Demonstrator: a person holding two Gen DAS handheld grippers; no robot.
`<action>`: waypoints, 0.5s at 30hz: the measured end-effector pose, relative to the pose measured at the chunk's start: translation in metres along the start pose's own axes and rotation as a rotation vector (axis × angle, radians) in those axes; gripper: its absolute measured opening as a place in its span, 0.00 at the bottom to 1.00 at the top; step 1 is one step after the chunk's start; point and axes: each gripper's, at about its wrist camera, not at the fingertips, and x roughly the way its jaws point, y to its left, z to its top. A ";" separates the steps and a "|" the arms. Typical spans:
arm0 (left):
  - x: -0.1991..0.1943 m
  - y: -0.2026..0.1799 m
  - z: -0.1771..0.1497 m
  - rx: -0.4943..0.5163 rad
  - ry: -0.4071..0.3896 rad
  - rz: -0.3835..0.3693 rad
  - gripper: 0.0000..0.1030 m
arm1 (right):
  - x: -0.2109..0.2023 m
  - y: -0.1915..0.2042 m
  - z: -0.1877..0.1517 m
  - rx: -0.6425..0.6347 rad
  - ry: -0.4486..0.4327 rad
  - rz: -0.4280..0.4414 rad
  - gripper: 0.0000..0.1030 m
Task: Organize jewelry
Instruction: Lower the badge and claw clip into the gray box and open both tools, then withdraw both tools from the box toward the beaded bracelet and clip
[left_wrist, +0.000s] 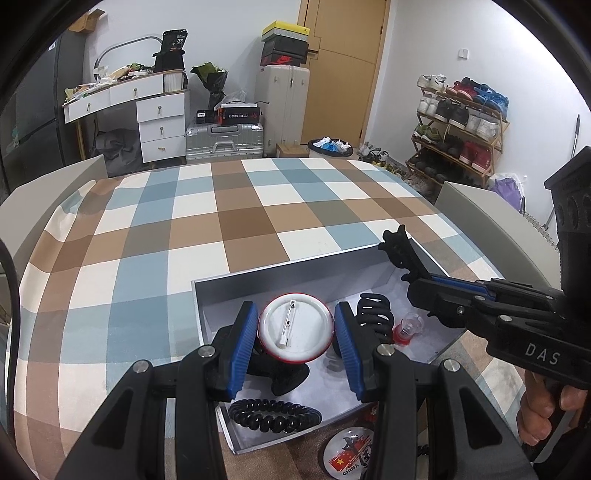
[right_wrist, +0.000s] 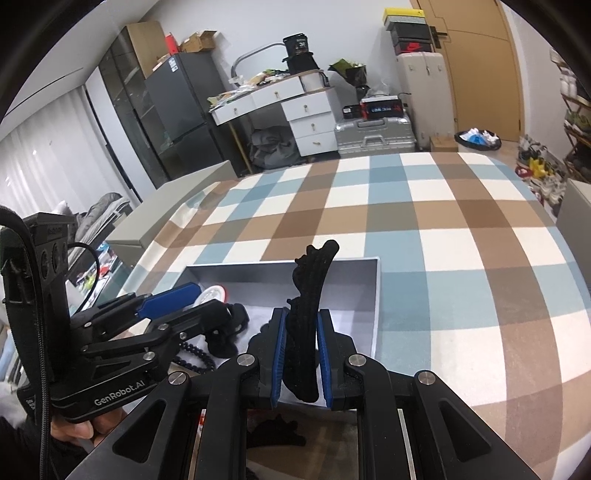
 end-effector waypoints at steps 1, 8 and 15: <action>0.000 0.000 0.000 0.001 0.001 0.001 0.36 | 0.000 0.000 -0.001 0.001 0.002 -0.003 0.15; -0.001 -0.001 -0.001 -0.001 0.006 0.003 0.36 | -0.012 -0.003 -0.002 0.023 -0.028 0.053 0.18; -0.003 -0.002 -0.002 -0.002 0.005 0.007 0.37 | -0.028 -0.008 -0.006 0.029 -0.040 0.030 0.27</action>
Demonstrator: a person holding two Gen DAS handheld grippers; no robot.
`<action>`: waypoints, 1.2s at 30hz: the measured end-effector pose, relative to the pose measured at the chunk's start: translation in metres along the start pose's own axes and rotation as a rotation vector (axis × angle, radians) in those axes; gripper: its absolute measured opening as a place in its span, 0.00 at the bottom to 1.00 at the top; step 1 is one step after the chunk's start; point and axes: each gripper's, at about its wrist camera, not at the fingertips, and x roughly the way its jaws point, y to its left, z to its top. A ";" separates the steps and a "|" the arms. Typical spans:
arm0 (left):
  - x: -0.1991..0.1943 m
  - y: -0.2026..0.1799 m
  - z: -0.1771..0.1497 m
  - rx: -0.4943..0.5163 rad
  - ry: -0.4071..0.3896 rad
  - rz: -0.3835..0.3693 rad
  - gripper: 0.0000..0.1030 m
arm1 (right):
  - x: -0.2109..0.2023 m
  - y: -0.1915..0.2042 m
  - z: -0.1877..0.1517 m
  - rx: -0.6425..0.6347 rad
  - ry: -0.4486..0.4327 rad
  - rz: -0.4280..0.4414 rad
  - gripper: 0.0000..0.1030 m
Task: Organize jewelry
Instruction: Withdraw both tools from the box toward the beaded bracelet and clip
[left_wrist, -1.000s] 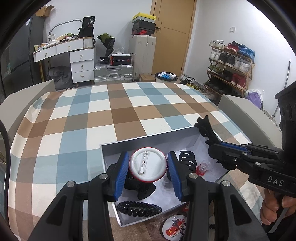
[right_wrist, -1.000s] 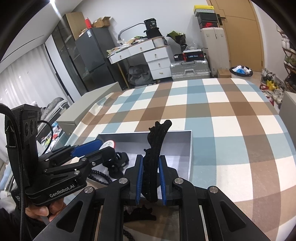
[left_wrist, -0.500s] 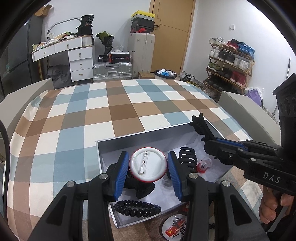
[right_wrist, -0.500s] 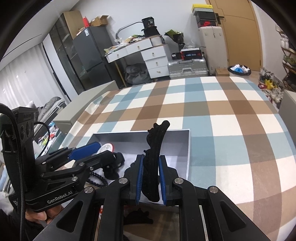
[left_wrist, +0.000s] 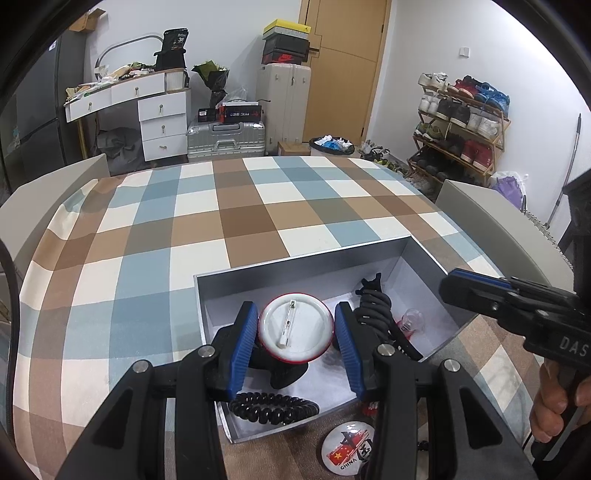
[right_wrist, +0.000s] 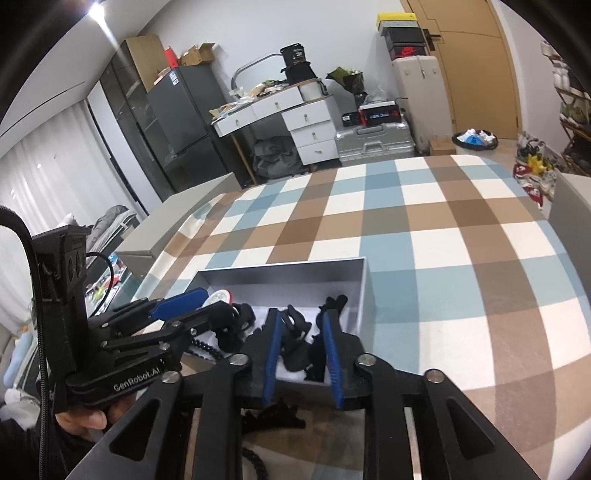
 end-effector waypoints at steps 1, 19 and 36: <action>-0.001 -0.001 0.000 0.002 0.000 -0.002 0.37 | -0.003 0.000 -0.001 -0.001 -0.002 -0.003 0.29; -0.043 0.003 -0.020 -0.038 -0.035 -0.011 0.99 | -0.031 -0.004 -0.027 0.002 0.019 -0.090 1.00; -0.049 0.004 -0.059 -0.040 0.025 0.020 0.99 | -0.009 0.009 -0.077 -0.084 0.228 -0.100 1.00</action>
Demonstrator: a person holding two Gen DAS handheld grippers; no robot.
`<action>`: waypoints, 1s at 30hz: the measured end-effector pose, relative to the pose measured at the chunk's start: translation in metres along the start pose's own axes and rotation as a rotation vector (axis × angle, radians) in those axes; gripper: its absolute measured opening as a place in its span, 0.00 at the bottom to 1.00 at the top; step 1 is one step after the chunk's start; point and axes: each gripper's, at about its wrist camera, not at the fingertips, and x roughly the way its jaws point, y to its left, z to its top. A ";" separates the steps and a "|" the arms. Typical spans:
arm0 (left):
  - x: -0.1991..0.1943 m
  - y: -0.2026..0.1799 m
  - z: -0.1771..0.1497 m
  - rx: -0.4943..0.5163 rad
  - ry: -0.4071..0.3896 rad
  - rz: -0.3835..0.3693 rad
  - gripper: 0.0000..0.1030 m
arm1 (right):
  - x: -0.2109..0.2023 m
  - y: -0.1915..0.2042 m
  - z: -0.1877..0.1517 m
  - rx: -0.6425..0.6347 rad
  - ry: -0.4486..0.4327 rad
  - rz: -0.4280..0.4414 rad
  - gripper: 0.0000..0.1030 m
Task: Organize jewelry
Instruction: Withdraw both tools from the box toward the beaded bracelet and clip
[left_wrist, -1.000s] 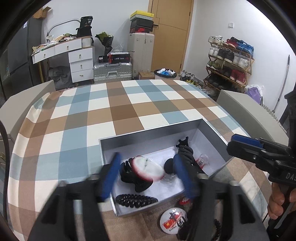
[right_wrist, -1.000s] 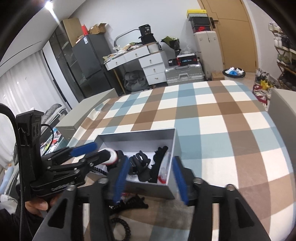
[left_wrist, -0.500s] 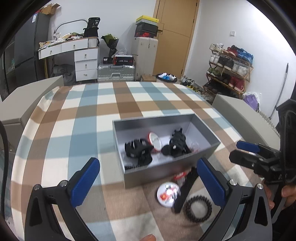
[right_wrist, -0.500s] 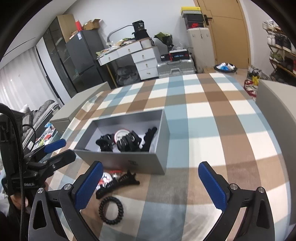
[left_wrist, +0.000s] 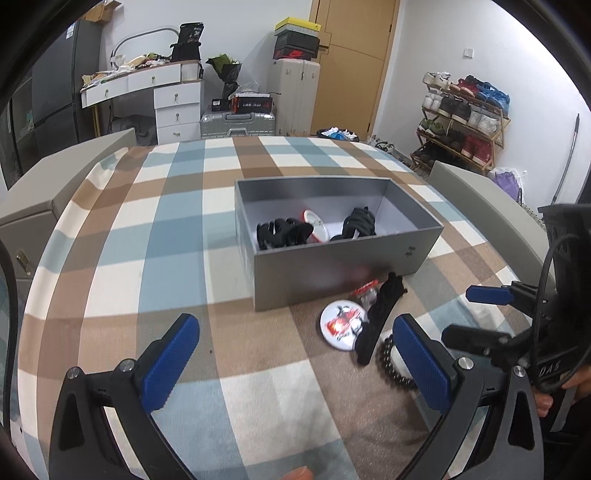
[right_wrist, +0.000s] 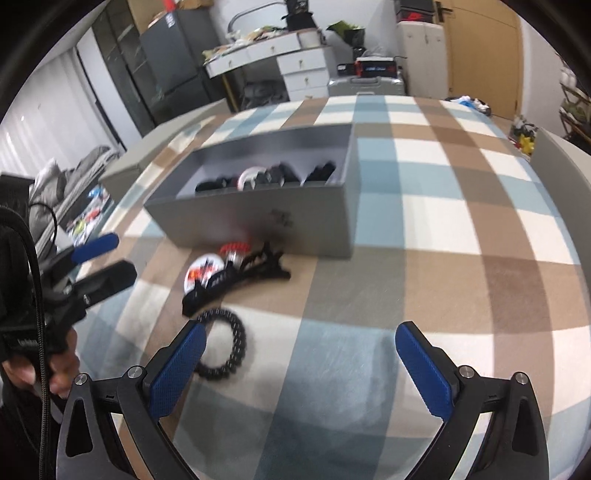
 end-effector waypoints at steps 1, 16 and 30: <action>0.000 0.001 -0.002 -0.003 0.002 -0.002 0.99 | 0.002 0.003 -0.002 -0.016 0.008 -0.011 0.99; 0.003 0.004 -0.017 -0.031 0.037 0.028 0.99 | 0.002 0.021 -0.006 -0.105 0.016 -0.030 0.66; -0.002 0.017 -0.023 -0.066 0.030 0.039 0.99 | 0.013 0.052 -0.009 -0.194 0.057 0.048 0.66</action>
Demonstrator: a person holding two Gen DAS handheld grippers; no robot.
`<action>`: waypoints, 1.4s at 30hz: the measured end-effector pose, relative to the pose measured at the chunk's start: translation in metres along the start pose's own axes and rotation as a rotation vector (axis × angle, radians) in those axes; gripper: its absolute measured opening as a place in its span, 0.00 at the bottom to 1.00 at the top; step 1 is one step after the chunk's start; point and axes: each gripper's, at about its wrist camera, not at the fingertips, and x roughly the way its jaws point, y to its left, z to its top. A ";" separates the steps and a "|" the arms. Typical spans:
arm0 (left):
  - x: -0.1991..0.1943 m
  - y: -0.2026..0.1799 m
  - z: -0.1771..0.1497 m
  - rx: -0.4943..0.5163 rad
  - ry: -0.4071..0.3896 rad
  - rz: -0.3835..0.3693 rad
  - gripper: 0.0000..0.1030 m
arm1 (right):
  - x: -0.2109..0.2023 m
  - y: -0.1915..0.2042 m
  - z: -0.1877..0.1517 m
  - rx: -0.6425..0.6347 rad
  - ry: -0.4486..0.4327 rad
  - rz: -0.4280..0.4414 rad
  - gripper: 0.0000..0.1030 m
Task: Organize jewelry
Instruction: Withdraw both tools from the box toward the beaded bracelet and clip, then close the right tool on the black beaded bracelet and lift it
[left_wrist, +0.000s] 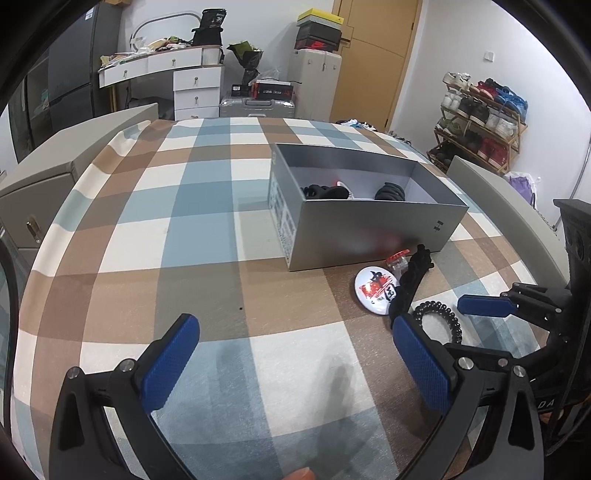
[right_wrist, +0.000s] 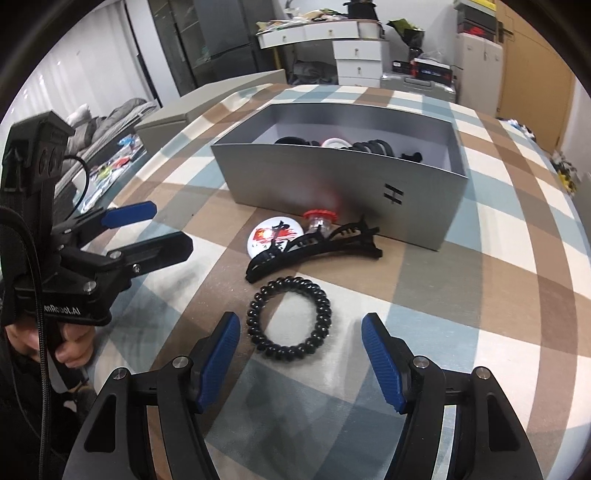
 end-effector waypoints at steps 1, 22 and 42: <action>0.000 0.001 -0.001 -0.004 0.000 0.001 0.99 | 0.001 0.002 0.000 -0.012 0.002 -0.008 0.66; 0.002 0.005 0.001 -0.014 0.014 0.004 0.99 | 0.007 0.006 0.003 -0.079 0.005 -0.127 0.61; 0.009 -0.009 0.004 0.011 0.044 -0.034 0.99 | -0.015 -0.022 0.000 0.049 -0.085 -0.057 0.27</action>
